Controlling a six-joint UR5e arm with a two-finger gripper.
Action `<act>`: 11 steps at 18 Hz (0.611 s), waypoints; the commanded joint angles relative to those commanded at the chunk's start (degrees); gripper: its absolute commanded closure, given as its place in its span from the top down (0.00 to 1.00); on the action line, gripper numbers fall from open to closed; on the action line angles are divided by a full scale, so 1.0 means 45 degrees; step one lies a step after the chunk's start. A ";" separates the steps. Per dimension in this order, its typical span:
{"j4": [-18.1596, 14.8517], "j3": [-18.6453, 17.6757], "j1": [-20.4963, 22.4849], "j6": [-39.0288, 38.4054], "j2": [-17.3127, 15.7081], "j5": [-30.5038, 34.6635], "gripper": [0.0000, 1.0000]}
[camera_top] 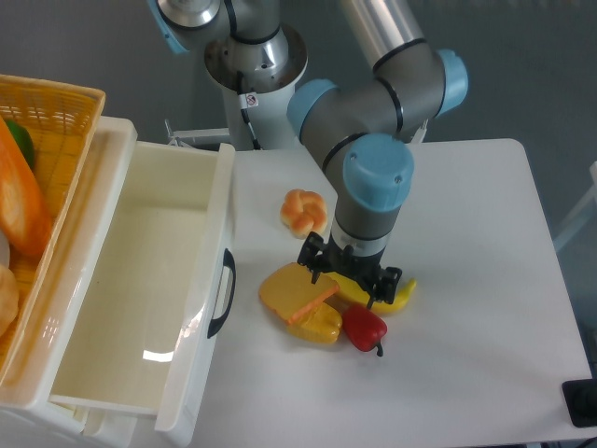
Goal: Pick up the bread slice
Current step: 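Move the gripper over the yellow bread slice beside the banana, then lower the open gripper onto the bread slice edge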
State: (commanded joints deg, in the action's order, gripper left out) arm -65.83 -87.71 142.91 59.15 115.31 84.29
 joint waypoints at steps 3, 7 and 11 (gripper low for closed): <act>-0.0097 -0.0040 -0.0019 0.0857 0.0195 -0.0020 1.00; -0.0078 -0.0624 -0.0117 0.1640 0.0215 -0.0020 1.00; -0.0039 -0.0879 -0.0156 0.1759 0.0351 -0.0156 1.00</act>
State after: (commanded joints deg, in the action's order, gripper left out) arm -66.01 -91.67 142.21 67.06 116.89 83.59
